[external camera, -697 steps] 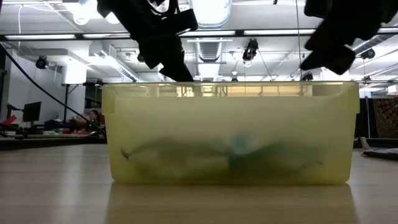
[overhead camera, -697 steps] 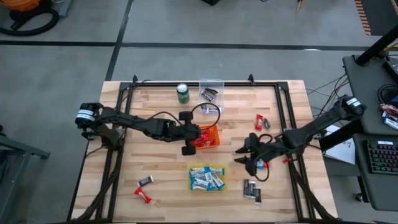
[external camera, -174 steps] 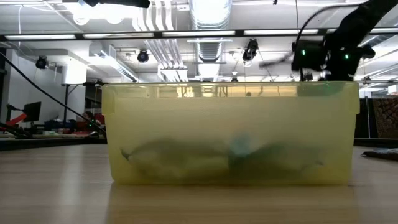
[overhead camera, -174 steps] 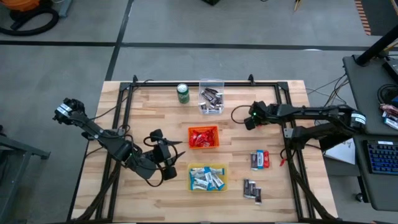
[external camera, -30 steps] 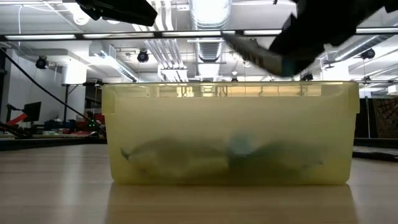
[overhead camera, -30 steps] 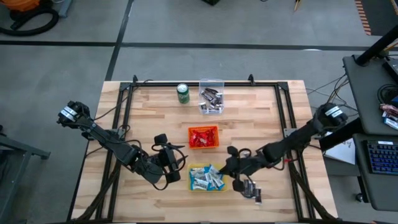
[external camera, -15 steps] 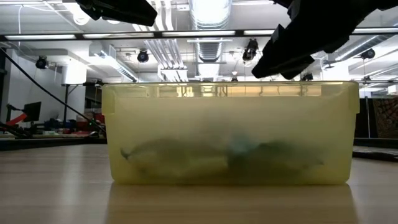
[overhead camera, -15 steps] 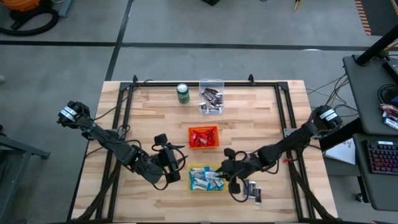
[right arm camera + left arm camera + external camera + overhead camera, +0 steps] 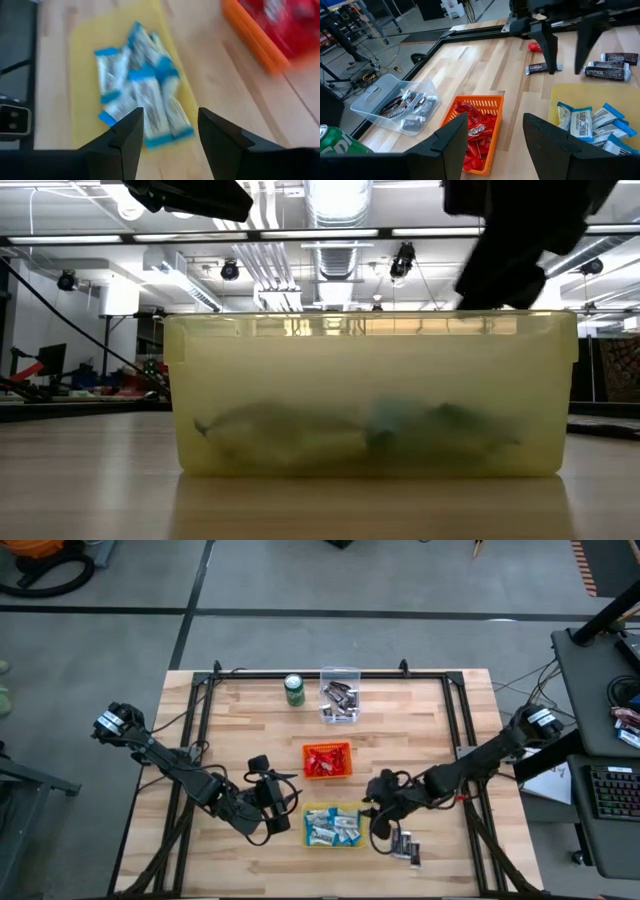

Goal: Sort candy
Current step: Put the black candy into the transparent bin

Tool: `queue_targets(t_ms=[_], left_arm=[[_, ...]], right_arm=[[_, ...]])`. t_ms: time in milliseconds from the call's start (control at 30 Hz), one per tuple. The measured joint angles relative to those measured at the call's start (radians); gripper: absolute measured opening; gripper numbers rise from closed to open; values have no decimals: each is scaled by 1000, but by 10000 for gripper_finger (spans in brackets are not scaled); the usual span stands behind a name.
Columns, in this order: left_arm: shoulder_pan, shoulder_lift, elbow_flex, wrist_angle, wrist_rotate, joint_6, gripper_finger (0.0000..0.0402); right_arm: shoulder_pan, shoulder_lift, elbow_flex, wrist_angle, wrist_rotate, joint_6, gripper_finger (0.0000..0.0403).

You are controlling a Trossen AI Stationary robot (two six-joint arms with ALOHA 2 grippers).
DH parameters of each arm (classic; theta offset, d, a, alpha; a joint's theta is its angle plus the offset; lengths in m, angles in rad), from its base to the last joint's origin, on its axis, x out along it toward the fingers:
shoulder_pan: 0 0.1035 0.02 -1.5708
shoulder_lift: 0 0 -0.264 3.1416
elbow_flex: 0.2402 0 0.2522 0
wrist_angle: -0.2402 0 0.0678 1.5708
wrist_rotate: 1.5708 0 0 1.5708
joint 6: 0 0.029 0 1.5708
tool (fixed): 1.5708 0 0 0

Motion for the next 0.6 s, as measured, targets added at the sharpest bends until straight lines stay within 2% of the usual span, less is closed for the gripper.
queue_targets(t_ms=[200, 367, 500, 600], left_arm=[[1, 0, 0, 3, 0, 0, 174], [3, 0, 0, 3, 0, 3, 174], [4, 0, 0, 3, 0, 4, 174], [4, 0, 0, 3, 0, 4, 174]], right_arm=[[-4, -47, 0, -261, -2, 307, 176], [-3, -41, 0, -493, -50, 517, 176], [-4, -8, -1, -610, -79, 604, 176], [-4, 17, -2, -606, -83, 611, 176]])
